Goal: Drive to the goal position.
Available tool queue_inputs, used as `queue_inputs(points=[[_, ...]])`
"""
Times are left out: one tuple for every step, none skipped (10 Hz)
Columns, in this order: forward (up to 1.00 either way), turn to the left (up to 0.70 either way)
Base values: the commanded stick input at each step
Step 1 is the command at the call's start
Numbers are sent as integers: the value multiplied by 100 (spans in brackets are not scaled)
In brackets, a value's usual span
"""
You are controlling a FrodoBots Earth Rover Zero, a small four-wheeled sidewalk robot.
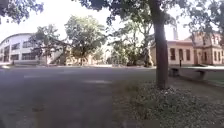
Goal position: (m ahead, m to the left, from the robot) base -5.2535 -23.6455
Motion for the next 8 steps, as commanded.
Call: queue_inputs(points=[[60, 0], [60, 0], [60, 0], [60, 0], [60, 0], [60, 0], [60, 0], [60, 0]])
